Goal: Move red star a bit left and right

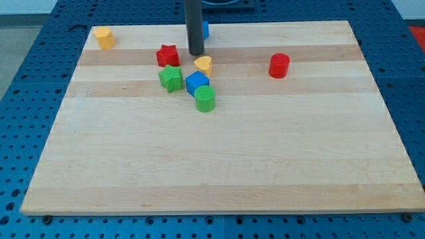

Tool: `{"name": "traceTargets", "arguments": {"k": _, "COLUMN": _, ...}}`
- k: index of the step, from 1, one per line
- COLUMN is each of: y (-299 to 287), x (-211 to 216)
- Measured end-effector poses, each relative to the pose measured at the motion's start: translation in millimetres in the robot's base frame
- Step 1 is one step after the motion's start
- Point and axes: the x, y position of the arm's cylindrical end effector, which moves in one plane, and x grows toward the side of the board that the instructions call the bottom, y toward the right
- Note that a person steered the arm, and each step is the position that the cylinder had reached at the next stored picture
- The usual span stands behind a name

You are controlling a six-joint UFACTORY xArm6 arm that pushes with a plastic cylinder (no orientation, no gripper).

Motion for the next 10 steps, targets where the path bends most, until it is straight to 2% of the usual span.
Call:
{"name": "traceTargets", "arguments": {"k": 4, "y": -124, "x": 3}}
{"name": "traceTargets", "arguments": {"k": 5, "y": -158, "x": 34}}
{"name": "traceTargets", "arguments": {"k": 6, "y": -144, "x": 73}}
{"name": "traceTargets", "arguments": {"k": 7, "y": -91, "x": 69}}
{"name": "traceTargets", "arguments": {"k": 8, "y": -90, "x": 65}}
{"name": "traceTargets", "arguments": {"k": 9, "y": -133, "x": 65}}
{"name": "traceTargets", "arguments": {"k": 10, "y": -153, "x": 57}}
